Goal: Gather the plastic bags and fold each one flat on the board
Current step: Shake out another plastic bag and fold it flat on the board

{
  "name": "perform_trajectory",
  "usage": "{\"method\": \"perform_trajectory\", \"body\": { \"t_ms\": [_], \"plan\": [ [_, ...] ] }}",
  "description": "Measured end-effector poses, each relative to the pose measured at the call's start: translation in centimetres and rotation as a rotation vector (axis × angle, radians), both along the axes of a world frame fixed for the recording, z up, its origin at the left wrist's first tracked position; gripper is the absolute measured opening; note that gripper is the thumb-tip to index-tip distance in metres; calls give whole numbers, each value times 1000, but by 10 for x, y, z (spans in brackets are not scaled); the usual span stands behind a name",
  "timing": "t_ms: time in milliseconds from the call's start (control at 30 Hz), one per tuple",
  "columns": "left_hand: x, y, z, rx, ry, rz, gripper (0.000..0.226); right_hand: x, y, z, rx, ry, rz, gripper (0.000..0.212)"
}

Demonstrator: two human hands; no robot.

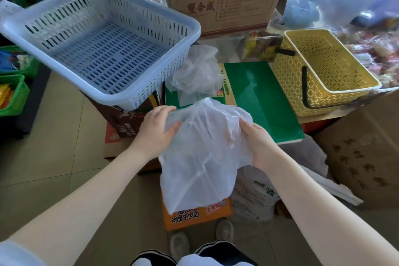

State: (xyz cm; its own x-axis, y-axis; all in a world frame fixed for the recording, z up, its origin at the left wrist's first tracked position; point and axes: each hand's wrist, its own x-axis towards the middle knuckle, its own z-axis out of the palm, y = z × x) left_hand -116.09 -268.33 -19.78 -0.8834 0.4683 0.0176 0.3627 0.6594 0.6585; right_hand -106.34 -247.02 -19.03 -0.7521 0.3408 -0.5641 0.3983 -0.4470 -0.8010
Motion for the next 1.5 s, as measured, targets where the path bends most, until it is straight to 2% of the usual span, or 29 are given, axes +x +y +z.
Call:
{"method": "perform_trajectory", "body": {
  "t_ms": [67,100,167,300,367,467,533,567,633,667,700,733,833,867,933,967,1033,1100,1133,1167,1200,1233,1300,1333,1367,1400,1433,1500],
  "plan": [
    [17,6,13,93,100,-158,75,-3,-2,-2,-73,-70,-64,29],
    [27,10,18,105,54,-254,83,-4,-4,-1,-124,-81,-91,31],
    [47,20,22,83,-138,-391,86,-3,-6,0,-248,-53,-110,33],
    [67,36,1,39,-235,-306,71,7,0,-1,-396,63,-128,45],
    [73,41,-12,28,-351,-260,62,14,3,-3,-418,66,-163,45],
    [81,44,-31,28,-495,-246,26,26,9,-12,-394,37,-220,52],
    [85,47,-36,163,-566,-232,8,34,10,-16,-385,18,-234,53],
    [88,48,-34,284,-618,-201,9,39,10,-18,-381,-6,-241,47],
    [89,54,-27,489,-701,-149,40,47,8,-19,-352,-39,-235,40],
    [88,58,-23,489,-666,-165,58,49,4,-17,-330,-56,-211,41],
    [87,62,-20,425,-599,-215,67,51,3,-16,-315,-88,-189,42],
    [87,66,-20,345,-507,-278,64,51,2,-15,-277,-135,-180,40],
    [86,69,-27,179,-256,-391,23,48,2,-6,-165,-167,-235,33],
    [86,67,-32,154,-236,-396,18,48,6,-3,-191,-126,-259,36],
    [85,58,-40,143,-206,-398,24,53,11,3,-259,-76,-259,35],
    [82,52,-41,157,-168,-378,28,55,15,0,-167,-130,-246,29],
    [73,44,-37,206,-61,-313,27,57,29,-9,265,-324,-173,26],
    [63,39,-29,234,35,-300,24,58,32,-8,726,-396,-49,45],
    [59,38,-26,232,89,-324,27,56,29,-4,923,-320,4,54],
    [55,38,-21,222,145,-354,31,54,24,2,1077,-164,77,57],
    [51,38,-17,217,189,-379,33,52,14,10,1148,13,191,55],
    [48,38,-13,225,219,-399,34,48,3,18,1179,145,354,49],
    [45,39,-6,274,252,-423,32,41,-14,20,1299,267,596,40],
    [45,40,-1,312,257,-415,29,37,-20,18,1361,319,604,30],
    [46,40,4,359,243,-385,26,34,-22,16,1335,352,572,14],
    [48,38,6,404,205,-337,26,31,-22,14,1251,358,510,17],
    [49,35,9,423,132,-283,36,29,-21,13,1139,334,438,30],
    [50,30,10,375,-122,-215,83,27,-20,12,901,281,305,37]
  ]
}}
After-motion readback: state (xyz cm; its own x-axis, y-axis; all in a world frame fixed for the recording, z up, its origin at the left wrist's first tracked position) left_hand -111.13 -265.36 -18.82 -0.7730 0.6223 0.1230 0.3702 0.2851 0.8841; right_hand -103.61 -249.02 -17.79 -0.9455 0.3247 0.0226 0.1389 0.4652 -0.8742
